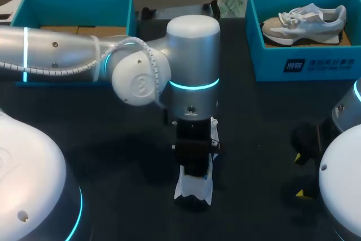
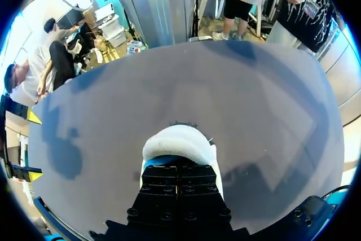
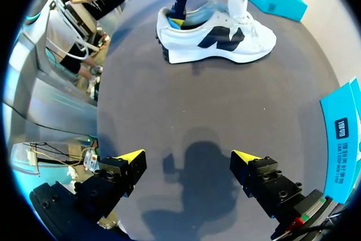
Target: Take the shoe out of the shoebox, open the shoe tongue, remove and reinsert the insole, then place the shoe into the shoebox
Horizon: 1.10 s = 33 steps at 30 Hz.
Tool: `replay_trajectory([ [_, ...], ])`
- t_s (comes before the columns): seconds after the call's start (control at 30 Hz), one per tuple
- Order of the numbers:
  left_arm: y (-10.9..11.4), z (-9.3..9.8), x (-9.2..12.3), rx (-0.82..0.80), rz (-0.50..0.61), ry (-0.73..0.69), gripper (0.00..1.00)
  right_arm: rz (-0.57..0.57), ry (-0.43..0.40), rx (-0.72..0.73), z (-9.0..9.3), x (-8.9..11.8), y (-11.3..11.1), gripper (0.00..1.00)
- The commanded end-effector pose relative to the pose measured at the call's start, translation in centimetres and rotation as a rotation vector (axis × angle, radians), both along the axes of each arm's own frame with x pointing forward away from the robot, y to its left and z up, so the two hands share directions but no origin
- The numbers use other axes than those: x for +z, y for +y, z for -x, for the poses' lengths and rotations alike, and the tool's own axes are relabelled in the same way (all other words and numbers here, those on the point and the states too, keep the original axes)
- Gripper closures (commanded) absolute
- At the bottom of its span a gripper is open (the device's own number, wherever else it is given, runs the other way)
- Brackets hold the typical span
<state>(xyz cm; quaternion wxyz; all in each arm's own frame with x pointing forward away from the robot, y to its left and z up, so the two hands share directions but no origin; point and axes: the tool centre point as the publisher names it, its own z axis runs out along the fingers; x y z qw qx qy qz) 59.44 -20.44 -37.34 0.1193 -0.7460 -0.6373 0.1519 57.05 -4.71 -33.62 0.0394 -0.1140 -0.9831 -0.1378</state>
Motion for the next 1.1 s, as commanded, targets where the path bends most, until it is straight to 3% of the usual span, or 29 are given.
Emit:
replay_trajectory([
  [0.03,0.1,0.1,-1.4,0.005,-0.004,0.001,1.00,-0.002,-0.003,0.001,0.2,0.1,-0.1,0.00],
  [0.33,0.4,-1.0,-3.5,0.014,0.003,-0.078,1.00,-0.002,-0.003,0.001,0.2,0.1,-0.1,0.00],
  [0.63,-0.6,-3.3,-3.7,0.029,0.021,-0.196,1.00,-0.002,-0.003,0.001,0.2,0.1,-0.1,0.00],
  [0.87,-1.4,-5.9,-2.5,0.067,0.027,-0.294,1.00,-0.002,-0.003,0.001,0.2,0.1,-0.1,0.00],
  [1.1,-0.7,-4.8,1.7,0.051,0.033,-0.203,1.00,-0.002,-0.003,0.001,0.2,0.1,-0.1,0.00],
])
